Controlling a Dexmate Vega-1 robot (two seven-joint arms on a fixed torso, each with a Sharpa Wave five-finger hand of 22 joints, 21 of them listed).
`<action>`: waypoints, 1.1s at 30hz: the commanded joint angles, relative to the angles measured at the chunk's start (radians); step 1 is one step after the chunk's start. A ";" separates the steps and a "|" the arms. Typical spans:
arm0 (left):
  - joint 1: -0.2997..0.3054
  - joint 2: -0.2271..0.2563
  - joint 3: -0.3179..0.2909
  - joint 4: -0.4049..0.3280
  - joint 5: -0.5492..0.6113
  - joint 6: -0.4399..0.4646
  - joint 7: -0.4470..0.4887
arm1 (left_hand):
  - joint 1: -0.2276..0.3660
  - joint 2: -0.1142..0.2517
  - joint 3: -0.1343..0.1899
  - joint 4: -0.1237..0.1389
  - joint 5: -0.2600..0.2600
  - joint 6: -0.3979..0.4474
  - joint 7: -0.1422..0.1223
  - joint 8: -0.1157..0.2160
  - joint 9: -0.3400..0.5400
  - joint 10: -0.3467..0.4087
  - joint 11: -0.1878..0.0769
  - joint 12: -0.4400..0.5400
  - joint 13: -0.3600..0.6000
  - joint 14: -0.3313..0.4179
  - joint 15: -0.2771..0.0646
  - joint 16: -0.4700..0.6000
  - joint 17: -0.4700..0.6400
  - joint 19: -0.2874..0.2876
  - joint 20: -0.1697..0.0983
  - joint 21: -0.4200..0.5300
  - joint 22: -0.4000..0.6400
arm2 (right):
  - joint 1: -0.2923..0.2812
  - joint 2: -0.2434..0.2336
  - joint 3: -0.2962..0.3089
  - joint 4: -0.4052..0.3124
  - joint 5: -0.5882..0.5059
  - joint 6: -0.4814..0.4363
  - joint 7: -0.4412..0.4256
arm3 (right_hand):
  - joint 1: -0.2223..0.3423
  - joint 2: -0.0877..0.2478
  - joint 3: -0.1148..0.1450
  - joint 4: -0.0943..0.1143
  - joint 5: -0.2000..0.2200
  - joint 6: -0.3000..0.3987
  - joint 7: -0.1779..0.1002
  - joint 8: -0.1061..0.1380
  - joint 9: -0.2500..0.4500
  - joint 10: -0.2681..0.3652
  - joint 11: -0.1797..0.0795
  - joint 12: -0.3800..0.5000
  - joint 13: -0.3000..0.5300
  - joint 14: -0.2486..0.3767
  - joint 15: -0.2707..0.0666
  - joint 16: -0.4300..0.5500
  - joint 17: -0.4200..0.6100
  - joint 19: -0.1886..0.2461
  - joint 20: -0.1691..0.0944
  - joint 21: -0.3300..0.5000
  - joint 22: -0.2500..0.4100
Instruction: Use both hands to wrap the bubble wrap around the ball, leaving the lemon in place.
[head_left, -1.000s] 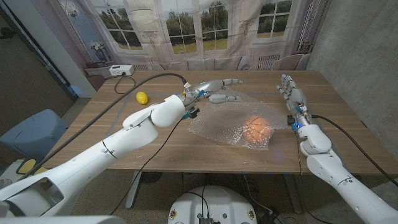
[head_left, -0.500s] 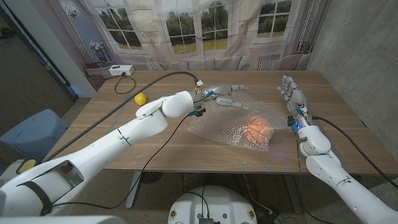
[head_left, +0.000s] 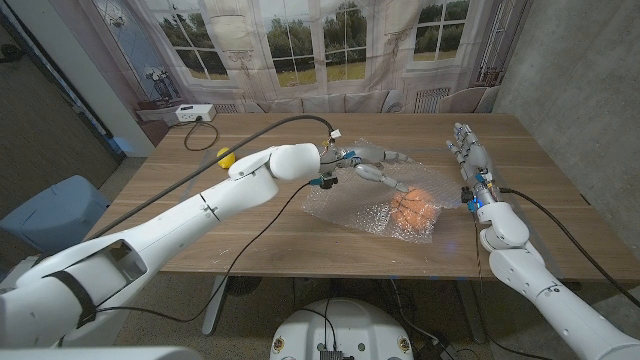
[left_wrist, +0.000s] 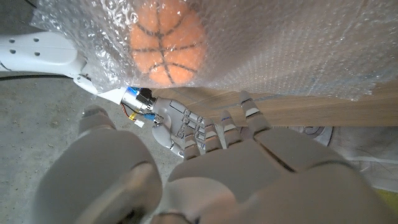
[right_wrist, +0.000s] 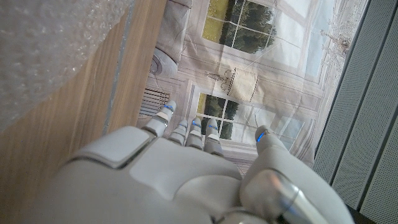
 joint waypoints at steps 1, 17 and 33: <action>-0.058 0.010 0.073 -0.070 0.189 0.085 -0.106 | 0.030 0.006 0.004 -0.015 0.011 -0.027 -0.002 0.001 0.002 -0.015 -0.002 0.000 0.002 0.006 0.004 0.008 0.002 0.013 0.001 0.000 0.001 | 0.005 0.017 0.000 0.026 0.005 0.026 0.002 | -0.002 0.005 0.001 -0.004 0.001 0.006 -0.003 0.002 0.001 0.009 0.002 0.005 0.003 0.004 0.002 0.004 0.001 0.006 0.001 0.004 0.005; -0.082 -0.083 0.078 0.130 0.018 -0.014 -0.153 | 0.051 0.010 -0.004 -0.021 0.023 -0.043 -0.043 0.007 0.003 -0.031 0.010 0.004 0.004 -0.001 0.023 0.006 0.003 0.028 0.003 0.001 0.001 | 0.011 0.027 -0.002 0.049 0.011 0.040 0.008 | -0.003 0.005 0.001 -0.005 0.001 0.006 -0.003 0.002 0.001 0.013 0.002 0.006 0.003 0.008 0.008 0.005 0.001 0.007 0.004 0.004 0.005; -0.082 -0.163 0.126 0.261 0.045 -0.126 -0.014 | 0.068 0.022 -0.006 -0.024 0.032 -0.038 -0.066 0.010 0.003 0.004 -0.004 0.021 0.004 0.020 0.015 0.013 0.002 0.041 0.002 0.002 0.001 | 0.022 0.038 -0.002 0.083 0.020 0.054 0.018 | -0.004 0.004 0.000 -0.006 0.001 0.008 -0.005 0.003 0.001 0.015 0.000 0.007 0.003 0.015 0.018 0.007 0.001 0.008 0.012 0.004 0.005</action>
